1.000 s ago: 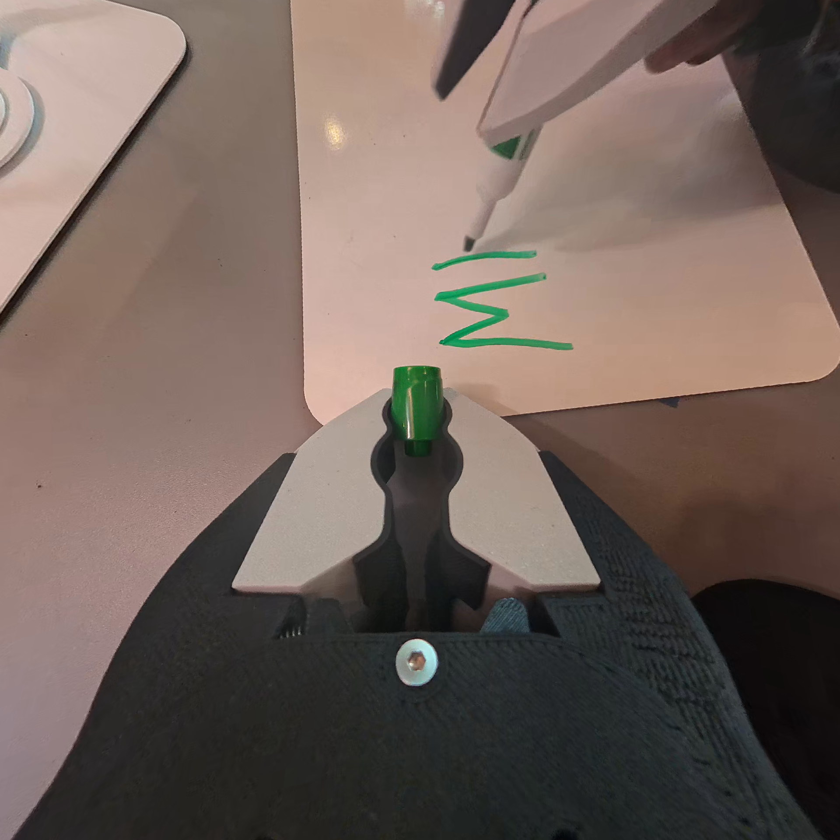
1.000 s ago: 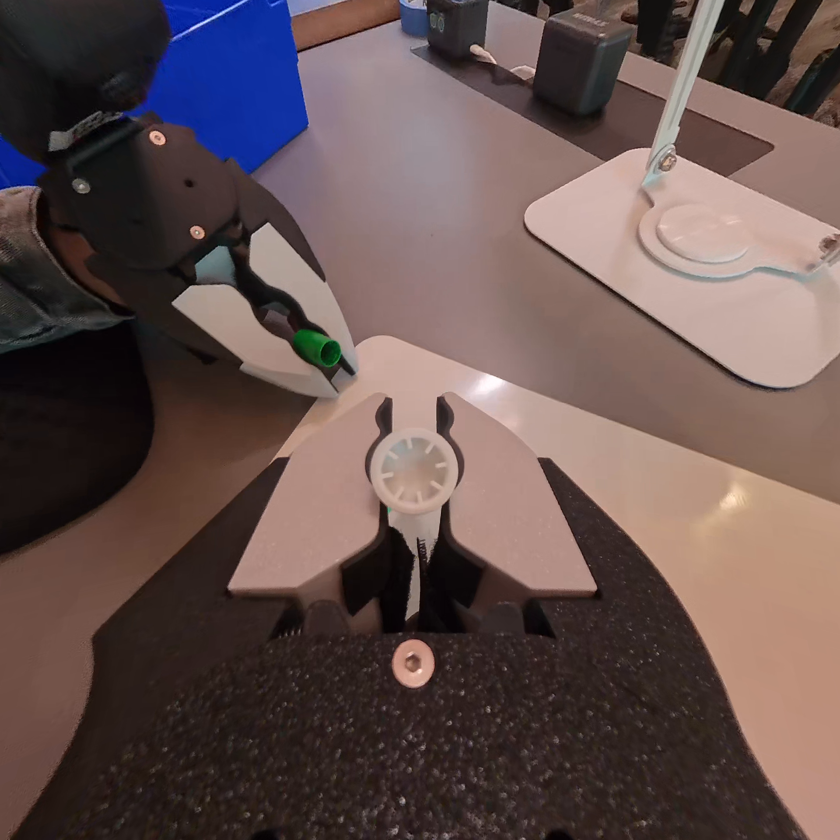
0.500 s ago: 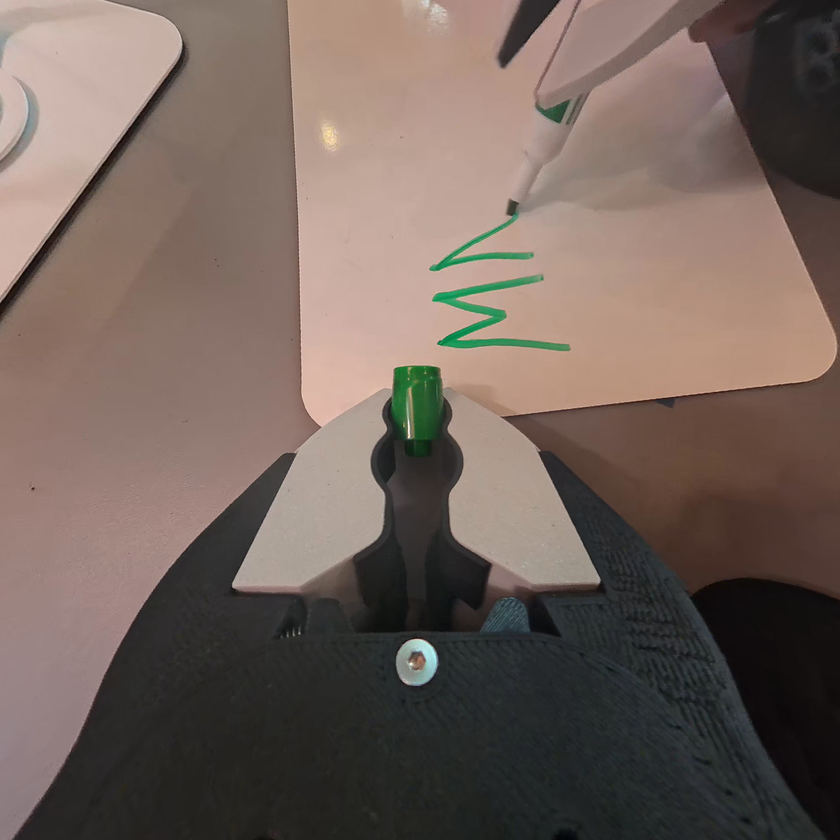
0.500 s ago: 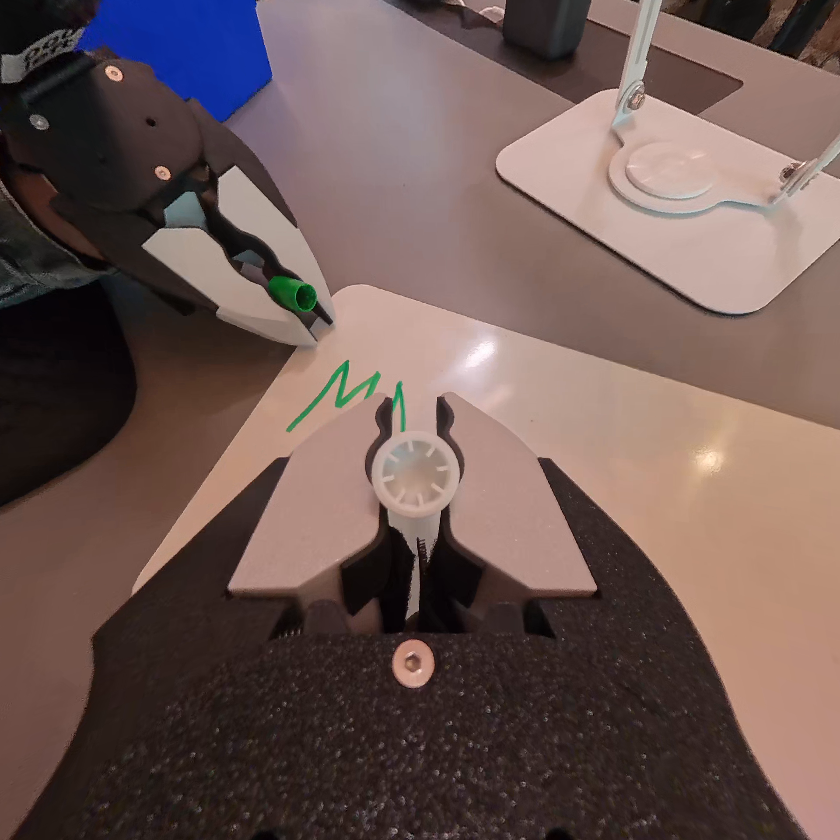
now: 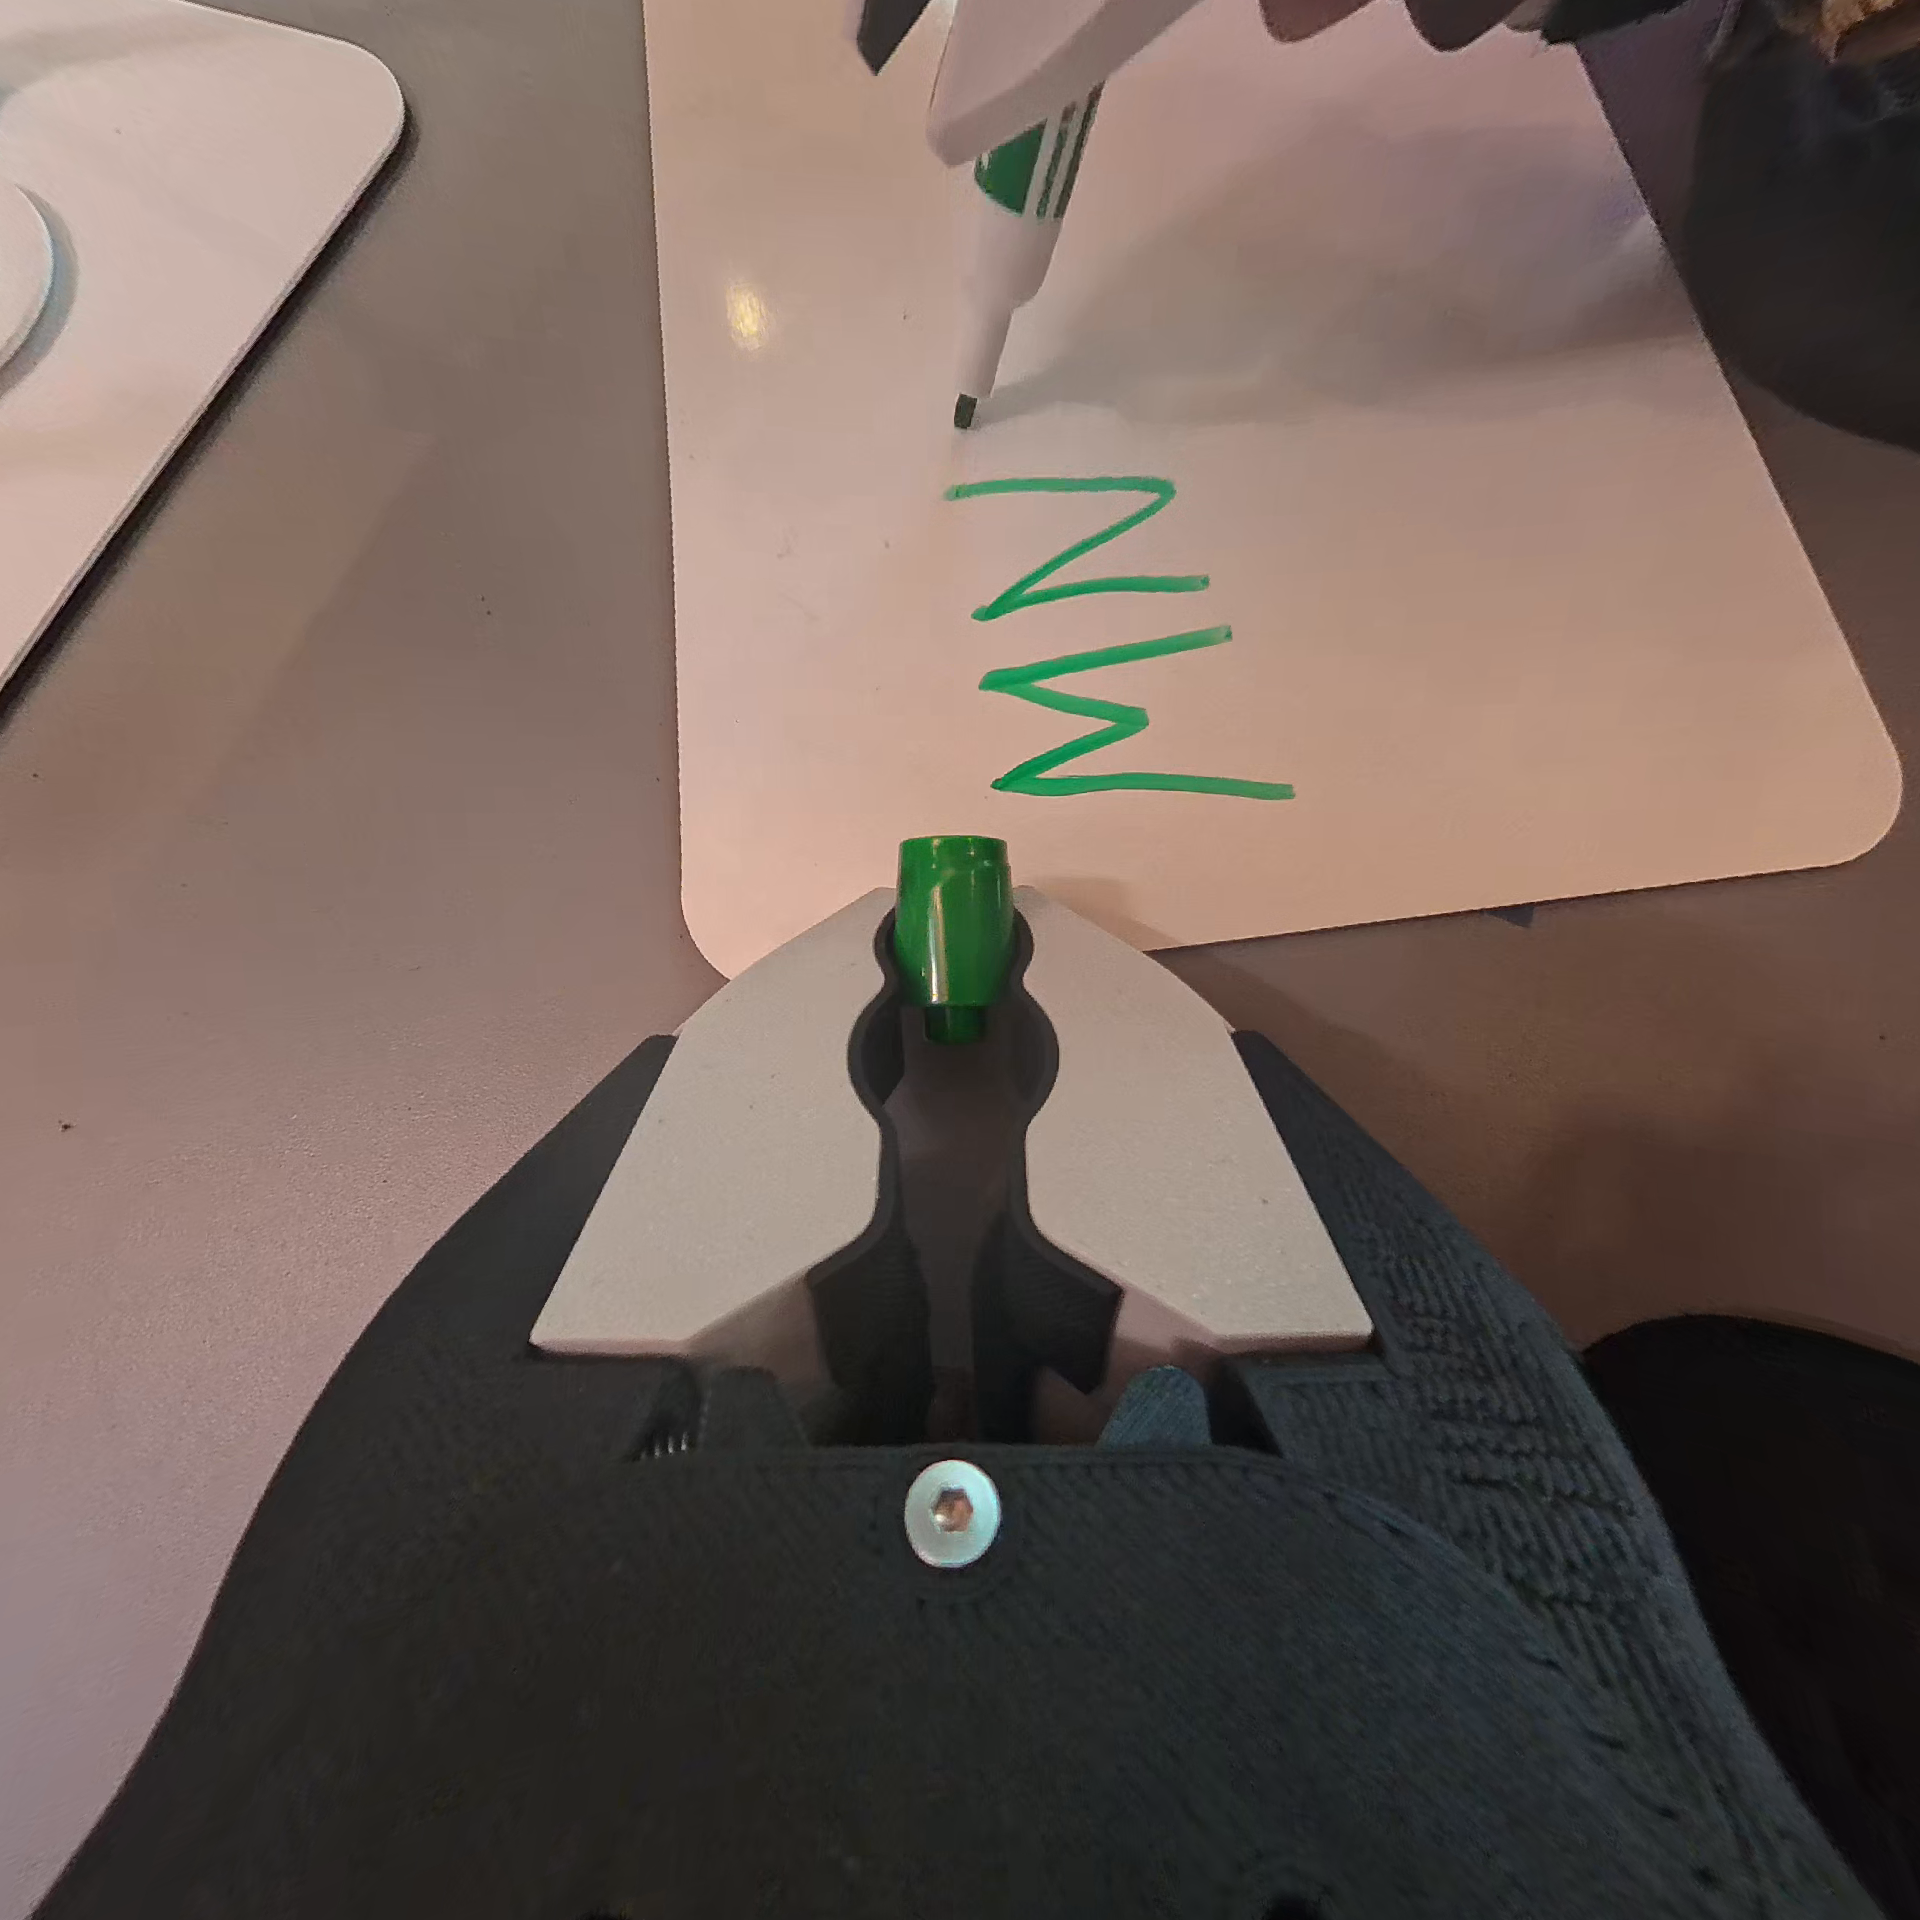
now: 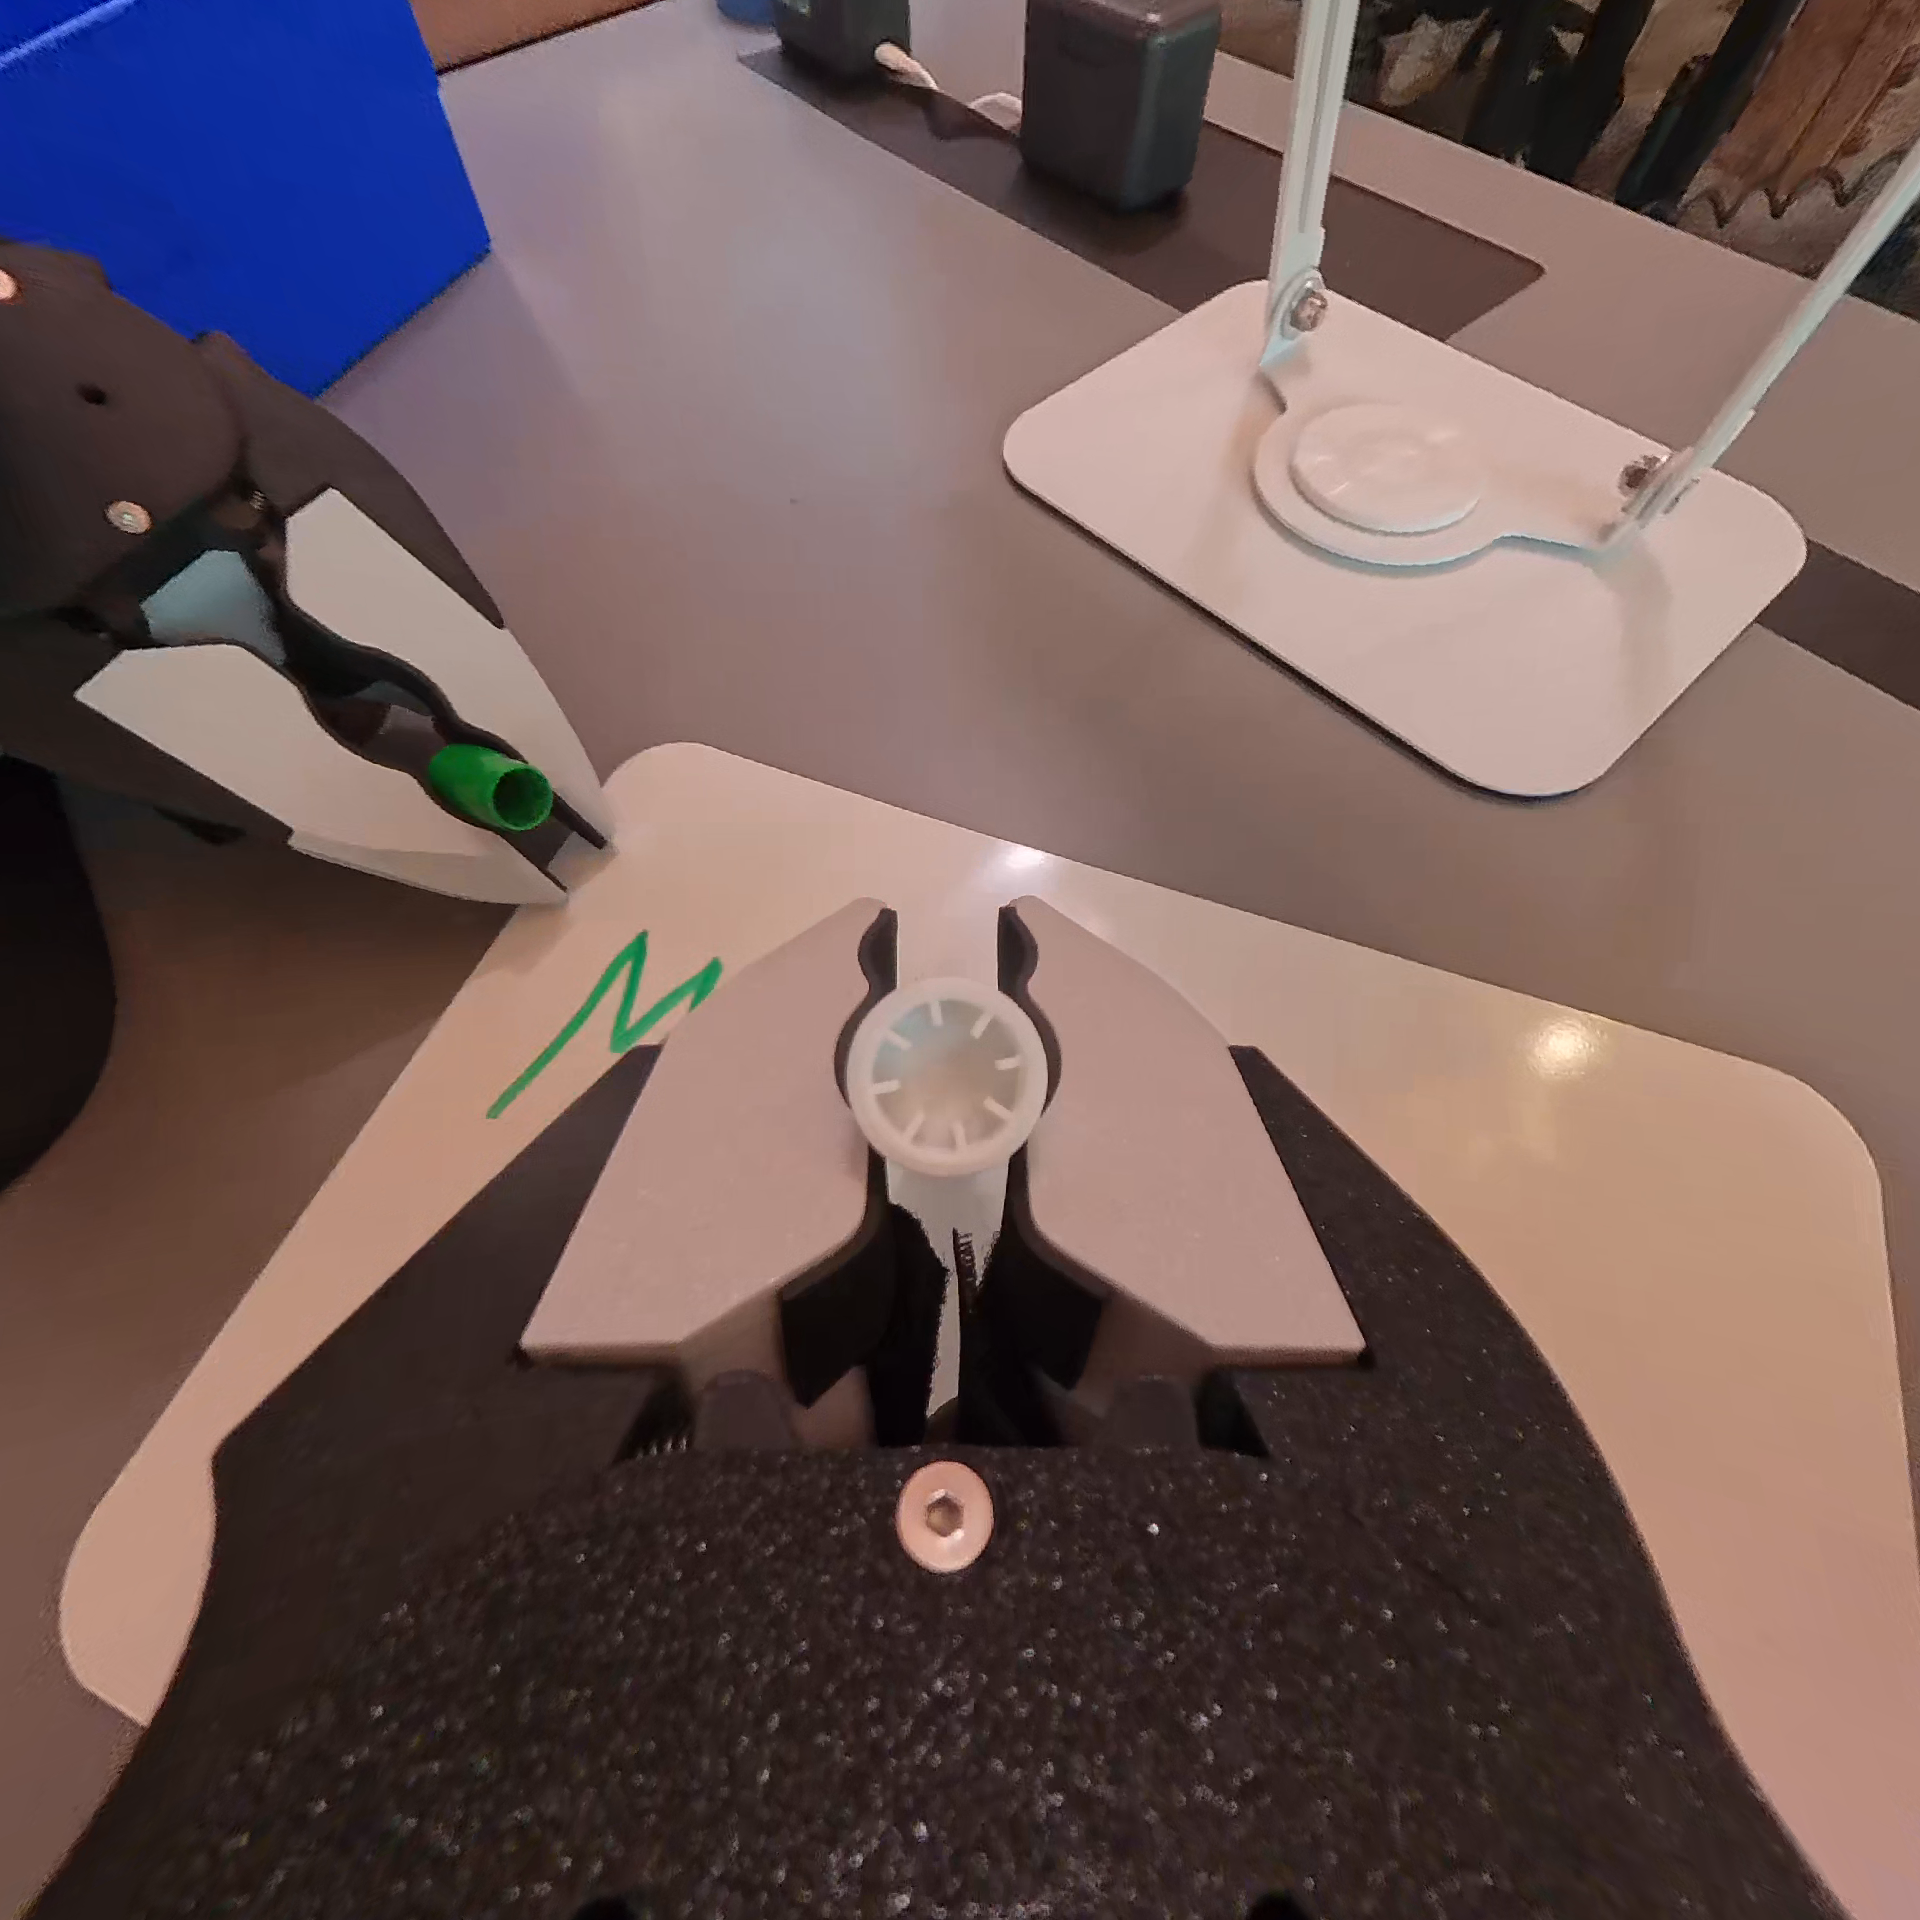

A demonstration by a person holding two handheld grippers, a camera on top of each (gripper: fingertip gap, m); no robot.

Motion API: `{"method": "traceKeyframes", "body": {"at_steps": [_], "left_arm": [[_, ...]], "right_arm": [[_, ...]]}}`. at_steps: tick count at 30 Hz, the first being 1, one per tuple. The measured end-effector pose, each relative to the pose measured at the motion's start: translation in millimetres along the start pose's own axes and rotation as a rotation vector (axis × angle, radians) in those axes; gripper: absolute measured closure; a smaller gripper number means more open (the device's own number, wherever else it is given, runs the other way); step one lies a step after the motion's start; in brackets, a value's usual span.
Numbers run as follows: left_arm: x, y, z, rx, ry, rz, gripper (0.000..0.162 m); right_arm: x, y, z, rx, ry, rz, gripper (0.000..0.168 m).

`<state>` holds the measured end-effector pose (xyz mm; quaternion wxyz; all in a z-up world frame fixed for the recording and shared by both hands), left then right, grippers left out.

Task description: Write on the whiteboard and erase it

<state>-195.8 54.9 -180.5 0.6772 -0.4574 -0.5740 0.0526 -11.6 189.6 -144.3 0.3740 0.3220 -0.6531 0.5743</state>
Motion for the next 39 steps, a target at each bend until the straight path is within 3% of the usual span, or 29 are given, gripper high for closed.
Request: {"method": "traceKeyframes", "body": {"at_steps": [8,12,19,26,34,39], "left_arm": [[0,0,0,-0.005,0.0,-0.004,0.146],[0,0,0,-0.002,0.004,-0.003,0.146],[0,0,1,-0.001,0.007,-0.005,0.146],[0,0,1,0.0,0.01,-0.005,0.146],[0,0,1,-0.003,0.006,-0.007,0.146],[0,0,1,-0.001,0.01,-0.008,0.146]], "right_arm": [[-3,-10,14,0.061,0.006,0.043,0.149],[-7,-25,9,0.012,-0.009,0.104,0.149],[4,4,2,0.021,-0.021,0.03,0.149],[1,0,-14,-0.04,-0.009,0.038,0.149],[-13,-33,0,-0.034,0.027,0.112,0.149],[-4,-21,-6,-0.048,0.016,0.0,0.149]]}}
Point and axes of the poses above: each gripper's, where its closed fingertips meet, y out along the fingers, x out of its top, z = x × y across the jaws, the point moved 10 cm from there along -y, back along the fingers, and after that the axes turned 7 degrees about -y, right-handed, at the moved point
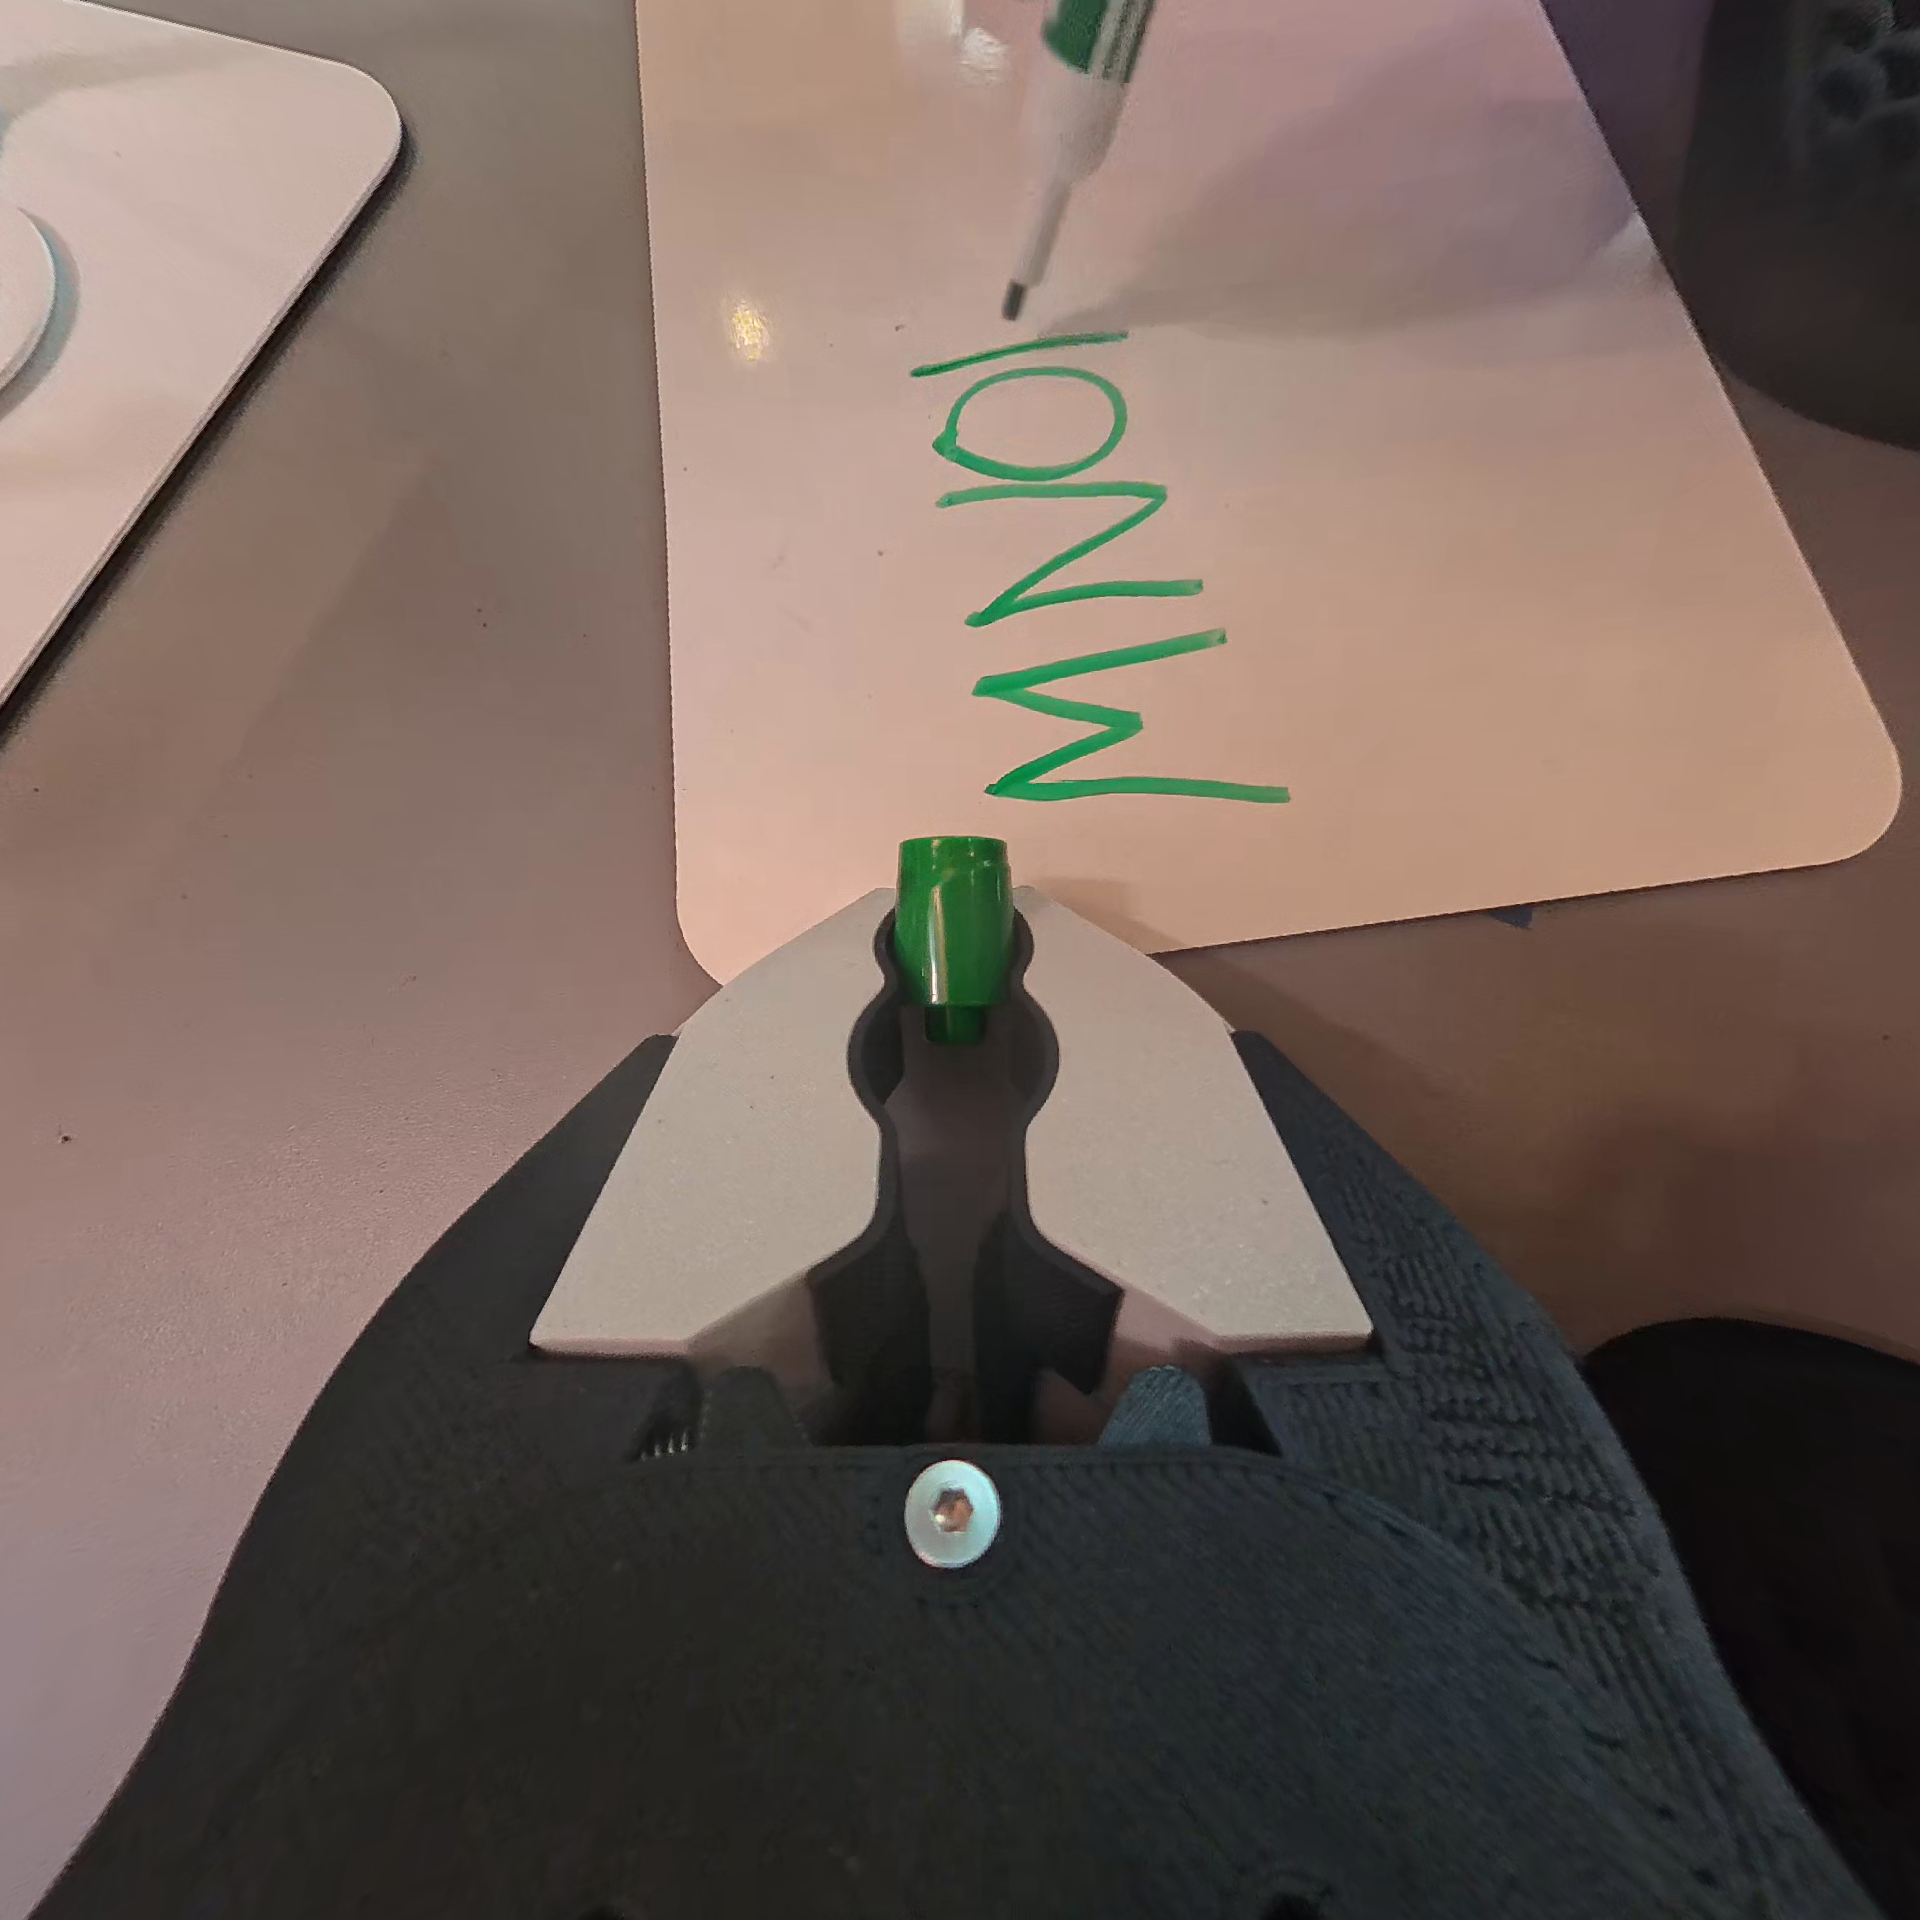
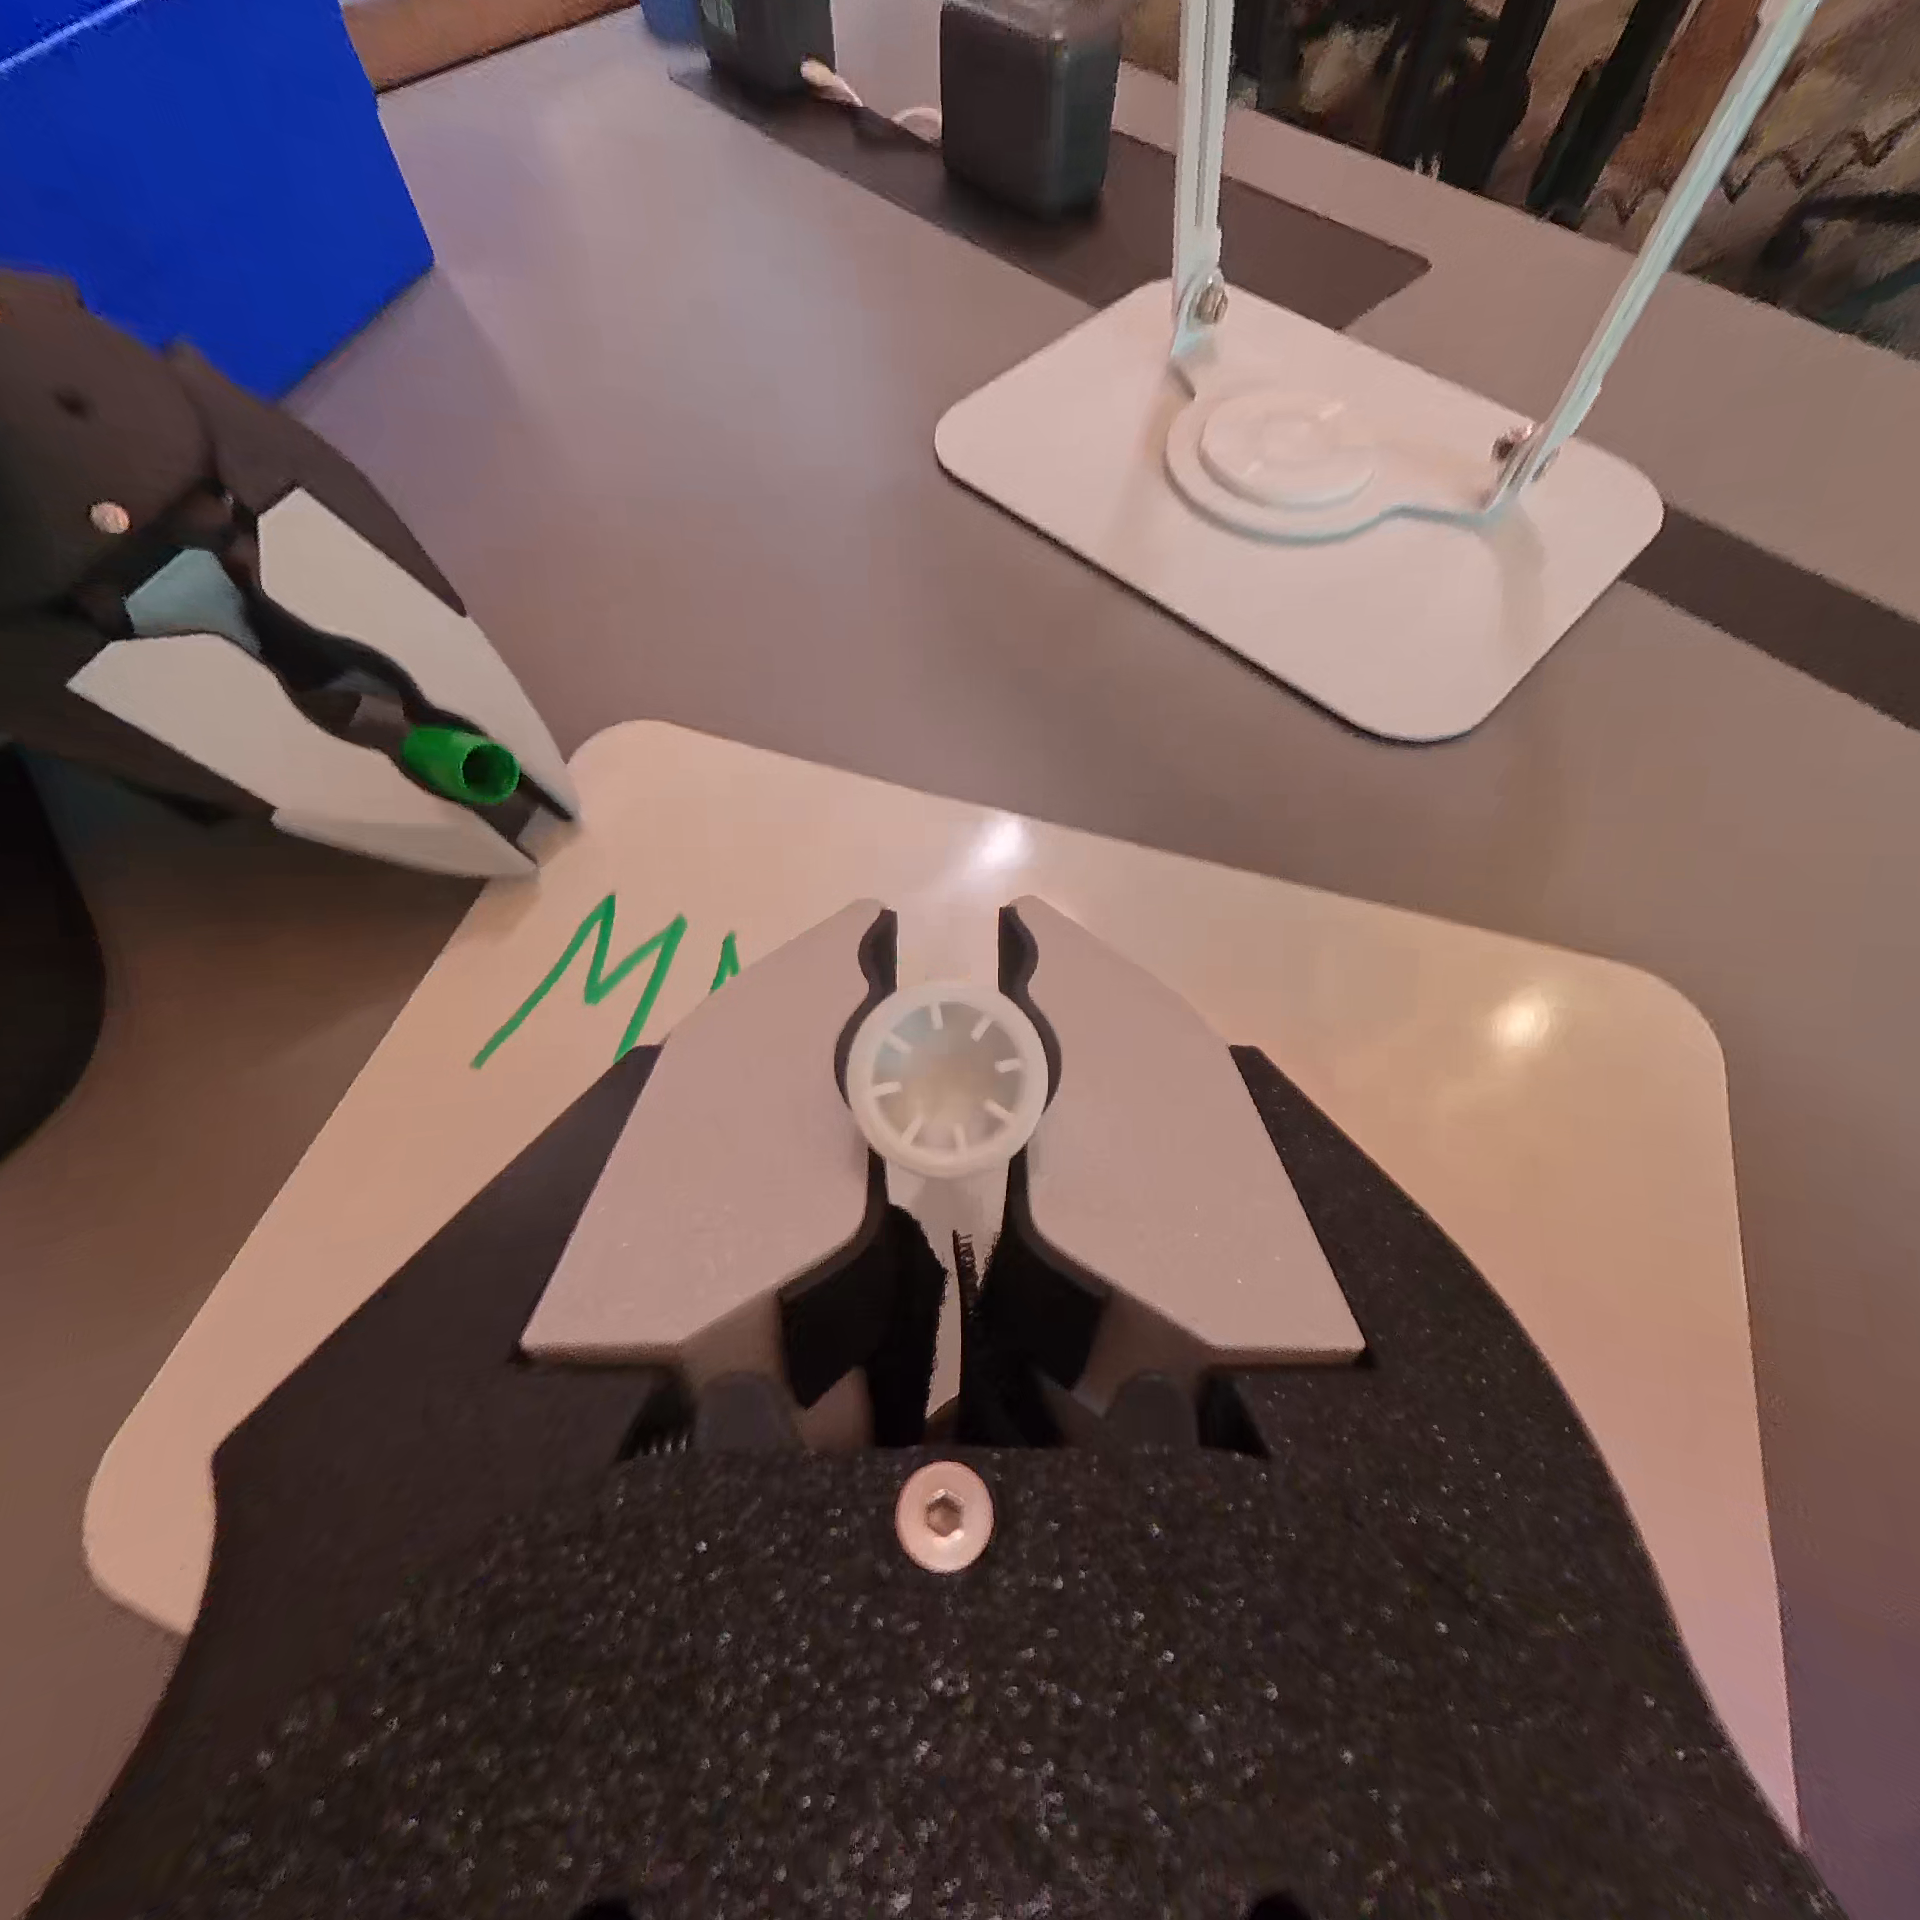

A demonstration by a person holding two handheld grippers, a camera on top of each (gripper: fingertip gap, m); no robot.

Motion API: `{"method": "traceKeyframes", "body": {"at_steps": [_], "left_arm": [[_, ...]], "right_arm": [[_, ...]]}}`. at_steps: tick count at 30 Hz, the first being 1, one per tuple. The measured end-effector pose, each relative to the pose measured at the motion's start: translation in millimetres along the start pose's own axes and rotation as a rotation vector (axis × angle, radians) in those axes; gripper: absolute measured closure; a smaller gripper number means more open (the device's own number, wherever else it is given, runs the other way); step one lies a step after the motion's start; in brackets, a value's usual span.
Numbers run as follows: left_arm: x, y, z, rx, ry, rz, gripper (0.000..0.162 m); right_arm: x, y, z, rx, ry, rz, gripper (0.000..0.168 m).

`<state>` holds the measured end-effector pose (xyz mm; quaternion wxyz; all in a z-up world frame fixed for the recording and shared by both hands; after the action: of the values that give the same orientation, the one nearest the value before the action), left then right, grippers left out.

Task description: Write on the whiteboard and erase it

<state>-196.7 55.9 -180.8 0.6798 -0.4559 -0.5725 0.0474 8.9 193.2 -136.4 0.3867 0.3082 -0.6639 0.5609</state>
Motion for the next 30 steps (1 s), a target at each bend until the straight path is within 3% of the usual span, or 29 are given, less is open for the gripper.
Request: {"method": "traceKeyframes", "body": {"at_steps": [5,11,16,21,25,30], "left_arm": [[0,0,1,-0.005,-0.004,-0.002,0.146],[0,0,0,-0.004,-0.003,-0.002,0.146],[0,0,0,-0.004,-0.003,-0.001,0.146],[0,0,0,-0.003,0.0,-0.001,0.146],[-1,0,0,-0.005,-0.002,-0.001,0.146],[-1,0,-1,-0.006,-0.002,-0.002,0.146]], "right_arm": [[4,22,-3,0.017,-0.012,0.018,0.149],[-4,8,-18,-0.052,0.014,0.055,0.149],[-6,1,2,0.04,0.03,0.055,0.149],[1,-7,-26,-0.076,0.052,-0.004,0.149],[-1,4,-43,-0.097,0.047,0.051,0.149],[-2,9,-31,-0.045,0.036,0.08,0.149]]}}
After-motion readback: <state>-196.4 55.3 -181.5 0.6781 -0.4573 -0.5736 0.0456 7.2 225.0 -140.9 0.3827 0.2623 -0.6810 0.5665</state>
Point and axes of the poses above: each gripper's, where its closed fingertips meet, y out along the fingers, x out of its top, z = x × y across the jaws, the point moved 10 cm from there along -y, back along the fingers, and after that the axes turned 7 degrees about -y, right-handed, at the moved point
